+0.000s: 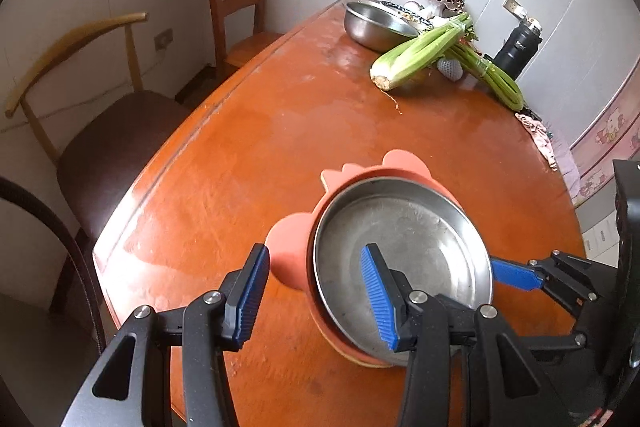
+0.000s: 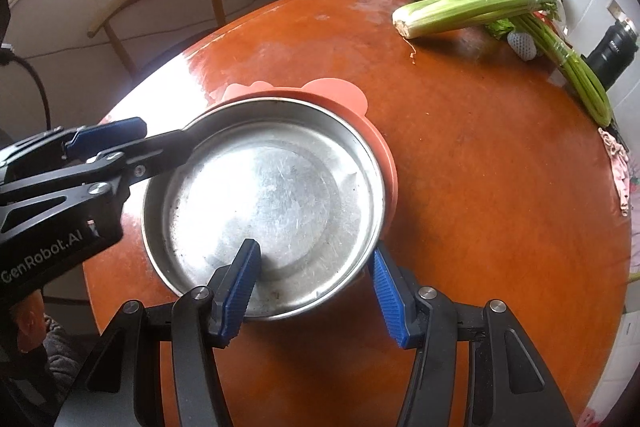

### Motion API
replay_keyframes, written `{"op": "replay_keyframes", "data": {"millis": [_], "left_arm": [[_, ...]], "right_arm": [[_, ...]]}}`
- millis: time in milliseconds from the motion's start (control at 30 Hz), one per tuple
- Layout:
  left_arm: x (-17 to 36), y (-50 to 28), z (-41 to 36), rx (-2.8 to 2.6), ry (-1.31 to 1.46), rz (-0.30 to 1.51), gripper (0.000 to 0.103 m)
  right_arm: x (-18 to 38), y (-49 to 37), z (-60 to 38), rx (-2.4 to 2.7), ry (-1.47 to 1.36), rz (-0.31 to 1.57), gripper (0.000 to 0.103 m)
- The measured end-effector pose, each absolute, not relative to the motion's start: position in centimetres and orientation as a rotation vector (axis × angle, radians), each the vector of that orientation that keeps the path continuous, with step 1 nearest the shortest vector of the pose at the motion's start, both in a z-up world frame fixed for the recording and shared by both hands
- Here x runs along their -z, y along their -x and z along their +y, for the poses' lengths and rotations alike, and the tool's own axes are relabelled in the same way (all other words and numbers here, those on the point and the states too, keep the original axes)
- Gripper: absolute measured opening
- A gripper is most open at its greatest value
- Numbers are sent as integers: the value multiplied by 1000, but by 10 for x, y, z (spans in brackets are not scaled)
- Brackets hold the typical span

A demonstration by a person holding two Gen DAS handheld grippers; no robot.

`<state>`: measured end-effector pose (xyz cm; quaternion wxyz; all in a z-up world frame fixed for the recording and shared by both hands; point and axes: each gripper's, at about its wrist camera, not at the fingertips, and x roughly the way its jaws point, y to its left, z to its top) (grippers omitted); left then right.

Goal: Organize plates and bowls
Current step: 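Lower the steel pan onto the pink plates and open both grippers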

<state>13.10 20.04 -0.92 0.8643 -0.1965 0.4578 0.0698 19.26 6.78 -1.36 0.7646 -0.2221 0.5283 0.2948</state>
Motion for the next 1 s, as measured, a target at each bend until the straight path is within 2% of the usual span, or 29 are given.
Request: {"op": "replay_keyframes", "data": {"millis": [500,1000], "left_arm": [[34,-135,185,-68,459,1035,50],[31,-153,156,-57,377,1051,50]], "right_arm": [[8,-195,56,-617,472,1136,59],[9,-205,30,-570,419,1153,59]]}}
